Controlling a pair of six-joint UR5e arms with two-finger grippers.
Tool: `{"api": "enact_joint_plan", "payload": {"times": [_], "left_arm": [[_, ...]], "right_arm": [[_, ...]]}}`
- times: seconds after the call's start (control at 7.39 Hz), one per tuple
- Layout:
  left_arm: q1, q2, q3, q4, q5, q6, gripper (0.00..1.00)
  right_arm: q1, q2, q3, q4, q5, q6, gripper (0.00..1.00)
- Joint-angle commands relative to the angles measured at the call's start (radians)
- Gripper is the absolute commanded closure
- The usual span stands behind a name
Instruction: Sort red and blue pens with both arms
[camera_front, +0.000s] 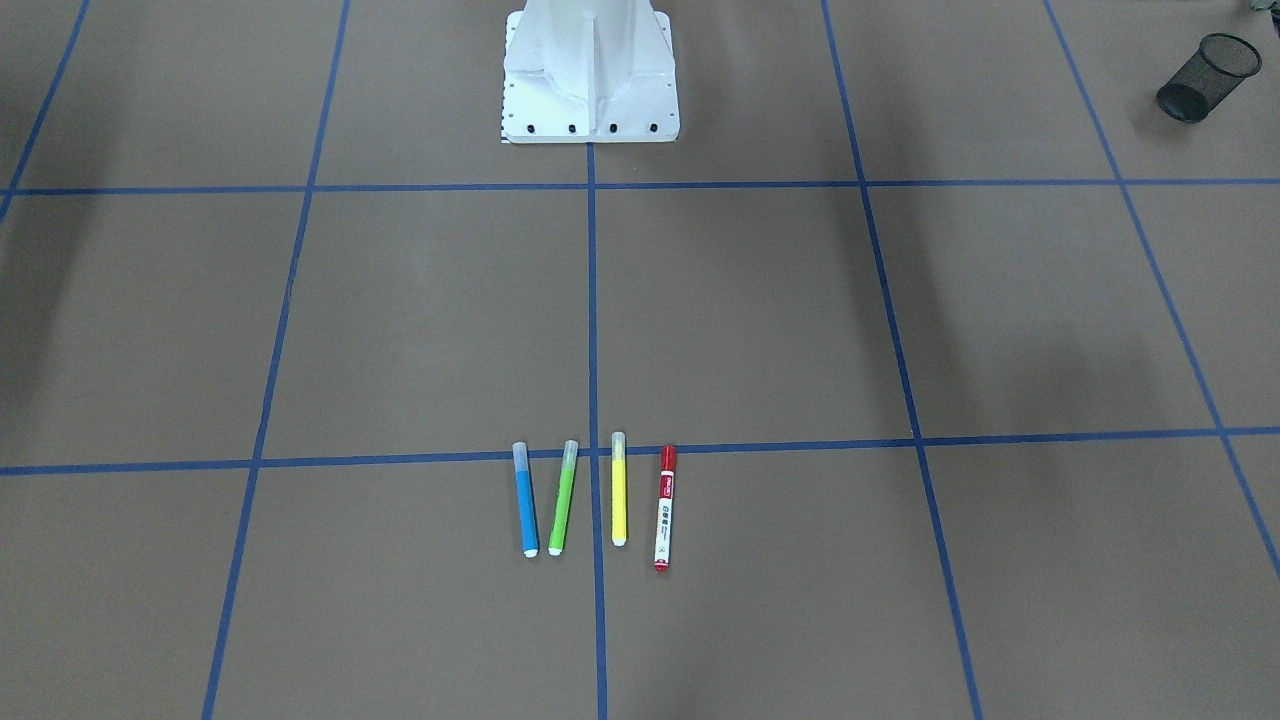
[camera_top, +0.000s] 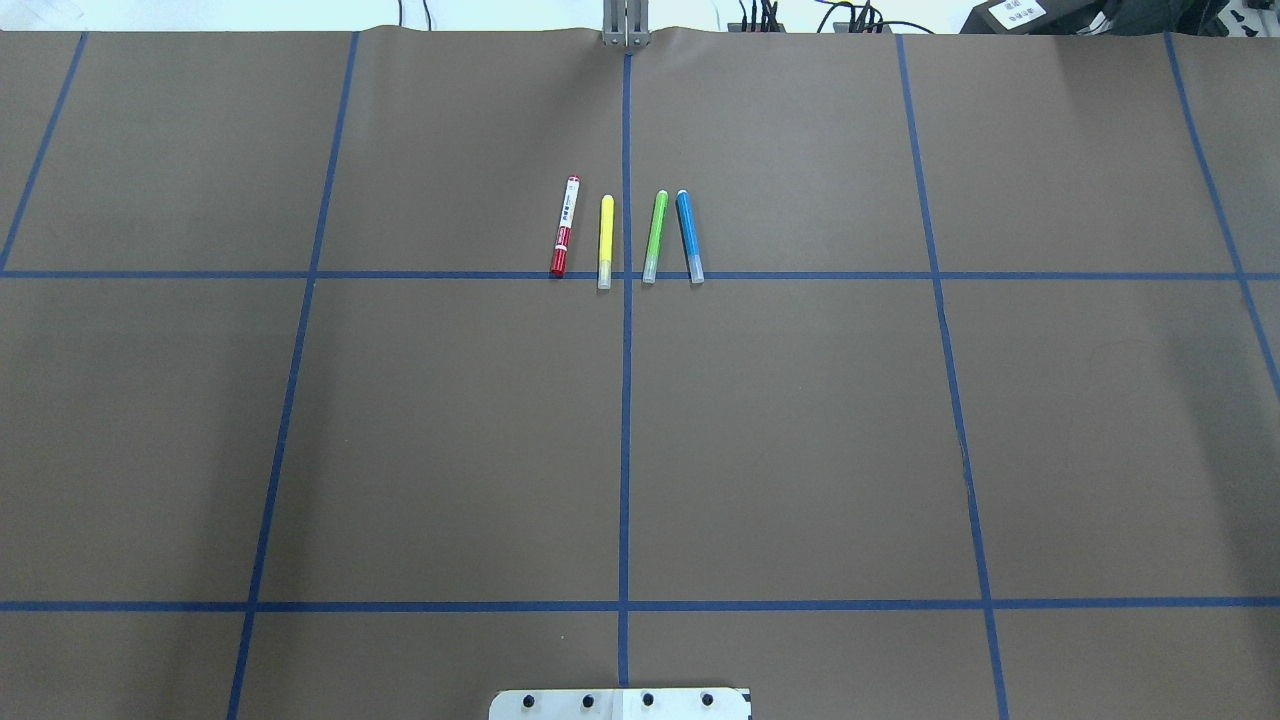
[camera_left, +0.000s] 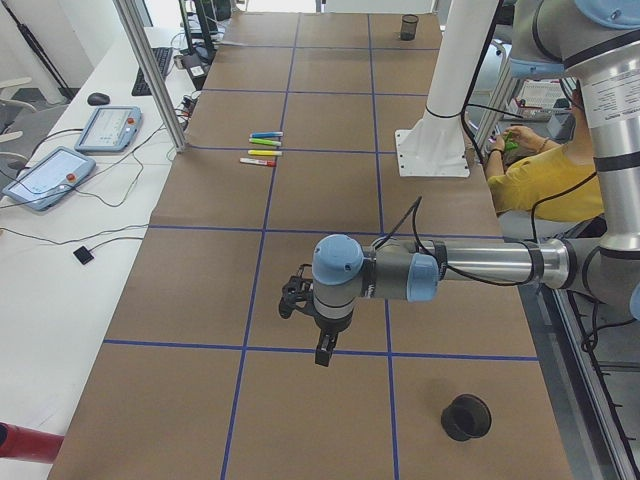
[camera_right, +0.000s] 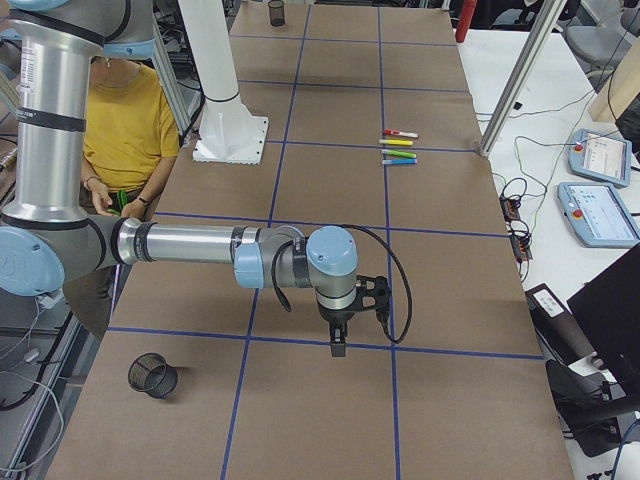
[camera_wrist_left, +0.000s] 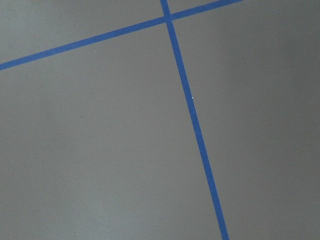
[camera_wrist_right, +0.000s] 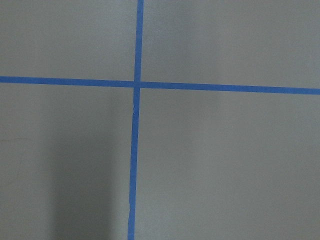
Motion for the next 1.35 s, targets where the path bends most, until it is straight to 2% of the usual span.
{"api": "enact_joint_plan", "payload": {"times": [0.0,0.54,0.68,0.95,1.22], "left_arm": [[0.001,0.0,-0.002,0.0,-0.003,-0.002,0.0],[0.001,-0.02,-0.042,-0.09,-0.003,-0.003,0.0],[0.001,-0.058,-0.04,-0.096,-0.005,-0.017,0.0],[0.0,-0.052,-0.046,-0.096,-0.005,-0.087,0.0],[0.001,-0.095,-0.026,-0.092,-0.008,-0.083,0.0]], "right_arm": [[0.0,0.0,0.0,-0.001,0.0,0.0,0.0],[-0.002,0.018,0.011,0.002,0.0,0.006,0.0],[-0.008,0.021,0.009,0.001,0.002,0.011,0.0],[-0.008,0.025,-0.003,0.001,0.089,0.015,0.0],[-0.008,0.035,0.008,0.001,0.097,0.014,0.0]]}}
